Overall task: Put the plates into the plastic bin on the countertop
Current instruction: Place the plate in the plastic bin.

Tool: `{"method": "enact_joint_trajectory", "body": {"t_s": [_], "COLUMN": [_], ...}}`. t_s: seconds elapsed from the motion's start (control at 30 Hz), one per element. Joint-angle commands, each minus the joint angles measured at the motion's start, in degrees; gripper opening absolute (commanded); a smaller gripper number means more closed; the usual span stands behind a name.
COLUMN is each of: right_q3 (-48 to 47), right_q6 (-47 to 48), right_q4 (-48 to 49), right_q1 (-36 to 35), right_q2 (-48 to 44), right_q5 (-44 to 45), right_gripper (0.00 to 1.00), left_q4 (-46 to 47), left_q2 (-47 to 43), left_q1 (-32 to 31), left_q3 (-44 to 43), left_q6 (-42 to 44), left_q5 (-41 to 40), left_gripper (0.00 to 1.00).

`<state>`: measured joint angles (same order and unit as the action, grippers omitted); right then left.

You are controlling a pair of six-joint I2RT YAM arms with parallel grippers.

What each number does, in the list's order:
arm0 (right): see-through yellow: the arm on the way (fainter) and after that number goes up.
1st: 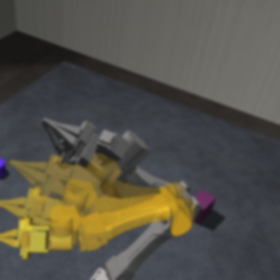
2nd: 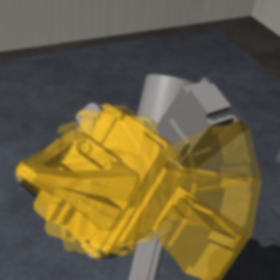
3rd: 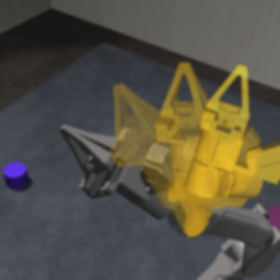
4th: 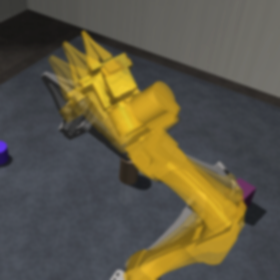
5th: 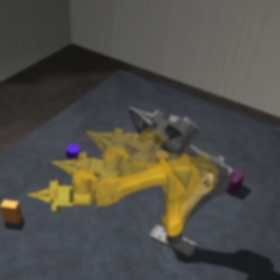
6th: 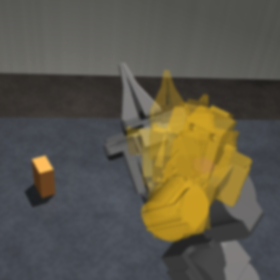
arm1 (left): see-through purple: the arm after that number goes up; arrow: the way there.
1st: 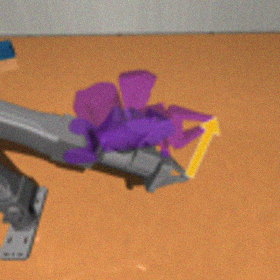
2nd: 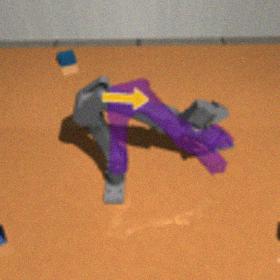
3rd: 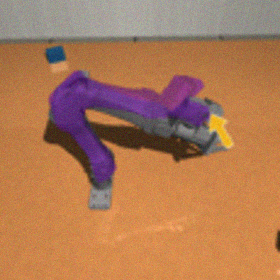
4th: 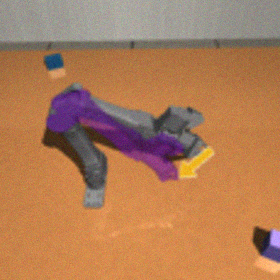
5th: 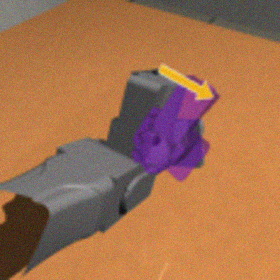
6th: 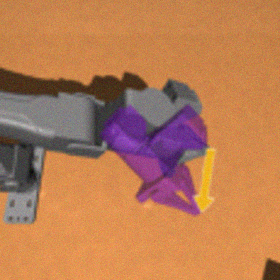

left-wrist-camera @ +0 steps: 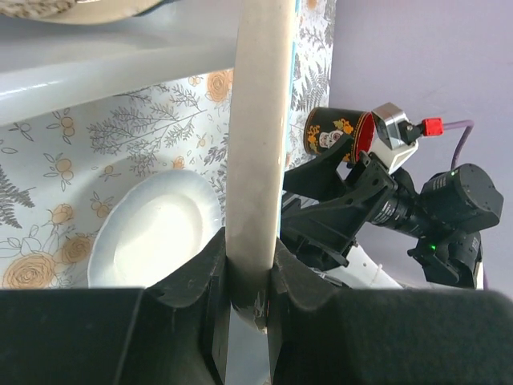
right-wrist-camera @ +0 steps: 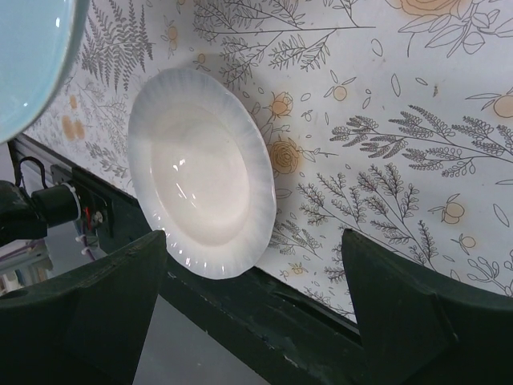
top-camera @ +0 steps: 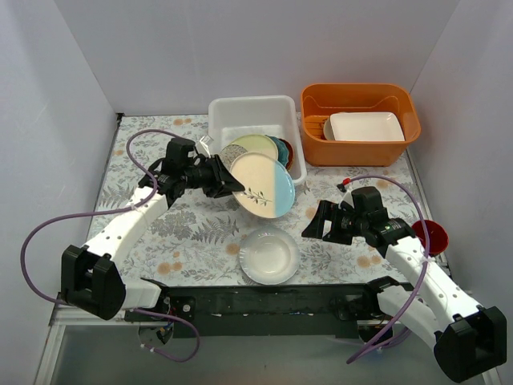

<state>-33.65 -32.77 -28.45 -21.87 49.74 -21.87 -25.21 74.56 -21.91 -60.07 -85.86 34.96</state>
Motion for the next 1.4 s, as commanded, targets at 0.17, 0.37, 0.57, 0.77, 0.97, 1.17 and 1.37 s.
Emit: {"method": "enact_joint_trajectory", "body": {"t_s": [0.17, 0.37, 0.57, 0.77, 0.97, 1.17, 1.37], "right_q3": [1.65, 2.18, 2.45, 3.5, 4.47, 4.82, 5.87], "right_q6": [0.34, 0.25, -0.45, -0.89, -1.68, -1.77, -2.64], "right_q4": [2.69, 3.48, 2.87, 2.43, 3.84, 4.1, 4.19], "right_q1": [-0.19, -0.19, -0.19, -0.28, -0.19, -0.11, -0.19], "right_q2": [-0.52, -0.25, -1.48, -2.98, -2.89, -2.71, -4.03], "right_q5": [-1.42, -2.12, -2.13, -1.68, -3.18, -3.44, -3.62], "right_gripper": [0.96, 0.96, 0.96, 0.96, 0.95, 0.95, 0.95], "left_q4": [3.42, 3.33, 4.2, 6.84, 7.98, 10.18, 11.76], "left_q2": [-3.99, -3.73, -1.45, 0.23, 3.65, 8.65, 14.45], "left_q1": [4.06, 6.7, 8.28, 9.61, 11.01, 12.15, 12.68], "left_q3": [-6.01, -7.78, -9.71, -9.97, -12.25, -14.89, -18.5], "left_q6": [0.08, -0.36, -0.18, -1.5, -1.5, -2.38, -2.82], "left_q5": [3.89, 3.97, 4.5, 4.86, 4.85, 5.9, 7.4], "left_gripper": [0.0, 0.0, 0.0, 0.0, 0.0, 0.0, 0.0]}}
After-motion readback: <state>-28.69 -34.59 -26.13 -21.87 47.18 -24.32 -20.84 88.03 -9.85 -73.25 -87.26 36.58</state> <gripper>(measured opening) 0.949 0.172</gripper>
